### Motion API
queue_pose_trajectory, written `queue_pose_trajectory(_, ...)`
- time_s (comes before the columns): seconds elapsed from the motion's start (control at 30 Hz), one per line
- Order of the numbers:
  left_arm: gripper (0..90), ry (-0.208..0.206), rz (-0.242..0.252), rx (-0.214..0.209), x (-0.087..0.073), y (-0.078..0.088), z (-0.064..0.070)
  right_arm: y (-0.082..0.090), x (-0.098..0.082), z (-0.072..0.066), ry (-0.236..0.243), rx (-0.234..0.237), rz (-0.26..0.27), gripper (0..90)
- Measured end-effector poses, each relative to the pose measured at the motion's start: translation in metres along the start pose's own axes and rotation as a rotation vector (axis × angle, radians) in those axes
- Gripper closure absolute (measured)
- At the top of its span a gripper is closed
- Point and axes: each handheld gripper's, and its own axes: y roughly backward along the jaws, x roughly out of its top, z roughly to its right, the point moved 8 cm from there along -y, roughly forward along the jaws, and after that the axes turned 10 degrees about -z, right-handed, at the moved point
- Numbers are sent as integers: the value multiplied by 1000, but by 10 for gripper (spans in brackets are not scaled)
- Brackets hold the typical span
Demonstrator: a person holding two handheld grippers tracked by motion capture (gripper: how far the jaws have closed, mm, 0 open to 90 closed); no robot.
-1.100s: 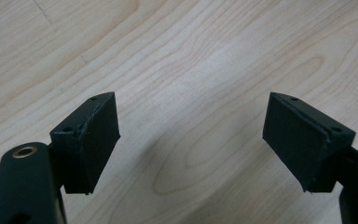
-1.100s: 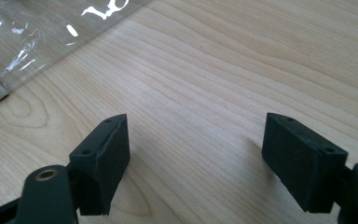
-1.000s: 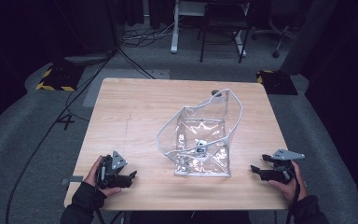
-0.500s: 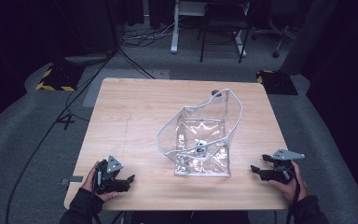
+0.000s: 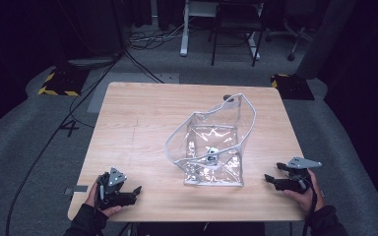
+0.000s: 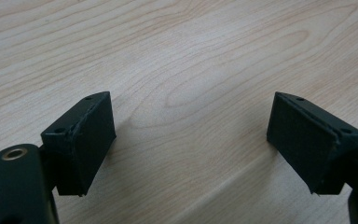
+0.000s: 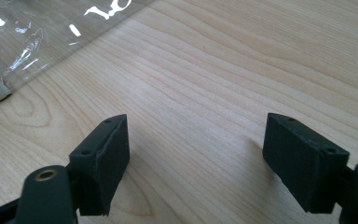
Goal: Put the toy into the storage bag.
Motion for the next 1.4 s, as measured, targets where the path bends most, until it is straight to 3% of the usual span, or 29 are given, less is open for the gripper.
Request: queue_pose_trajectory(1.4, 148, 2, 2, 1, 2, -2, 0, 0, 0, -1, 12, -1, 1, 225)
